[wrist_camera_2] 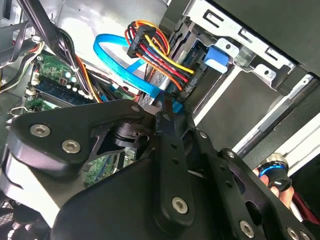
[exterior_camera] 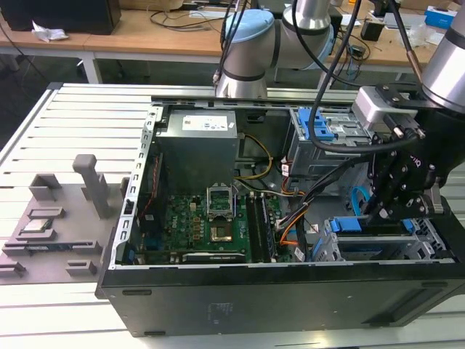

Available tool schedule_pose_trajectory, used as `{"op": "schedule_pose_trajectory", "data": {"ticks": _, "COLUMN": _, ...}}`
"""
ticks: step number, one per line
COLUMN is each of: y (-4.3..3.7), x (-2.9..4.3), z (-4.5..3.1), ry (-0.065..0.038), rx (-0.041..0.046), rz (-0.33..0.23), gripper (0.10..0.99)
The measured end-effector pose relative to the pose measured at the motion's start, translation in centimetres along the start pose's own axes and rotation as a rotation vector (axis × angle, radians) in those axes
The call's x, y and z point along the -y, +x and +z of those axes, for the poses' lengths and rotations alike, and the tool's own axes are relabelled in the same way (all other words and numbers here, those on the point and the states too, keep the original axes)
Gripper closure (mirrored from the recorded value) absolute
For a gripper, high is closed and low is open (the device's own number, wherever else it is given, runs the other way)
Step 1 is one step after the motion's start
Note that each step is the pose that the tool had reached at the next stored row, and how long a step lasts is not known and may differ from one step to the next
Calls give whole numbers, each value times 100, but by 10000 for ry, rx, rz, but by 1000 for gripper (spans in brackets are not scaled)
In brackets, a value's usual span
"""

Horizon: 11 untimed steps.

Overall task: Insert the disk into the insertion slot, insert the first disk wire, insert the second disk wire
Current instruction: 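Insert the second disk wire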

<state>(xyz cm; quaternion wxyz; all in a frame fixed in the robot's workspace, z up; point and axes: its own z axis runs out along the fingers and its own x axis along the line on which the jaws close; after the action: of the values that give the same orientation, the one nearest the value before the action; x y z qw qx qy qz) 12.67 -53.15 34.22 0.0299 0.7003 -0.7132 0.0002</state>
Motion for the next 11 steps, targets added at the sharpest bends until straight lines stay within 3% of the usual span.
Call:
{"op": "schedule_pose_trajectory", "data": {"ticks": 5, "y": -43, "x": -9, "z": -203, "ry": 0, "rx": -3, "rz": 0, "gripper": 863}}
{"op": "schedule_pose_trajectory", "data": {"ticks": 7, "y": -56, "x": -14, "z": -310, "ry": -1, "rx": -1, "rz": 0, "gripper": 980}}
{"op": "schedule_pose_trajectory", "data": {"ticks": 8, "y": -55, "x": -16, "z": -359, "ry": 0, "rx": -2, "rz": 0, "gripper": 980}}
{"op": "schedule_pose_trajectory", "data": {"ticks": 11, "y": -53, "x": -17, "z": -387, "ry": 0, "rx": 1, "rz": 0, "gripper": 980}}
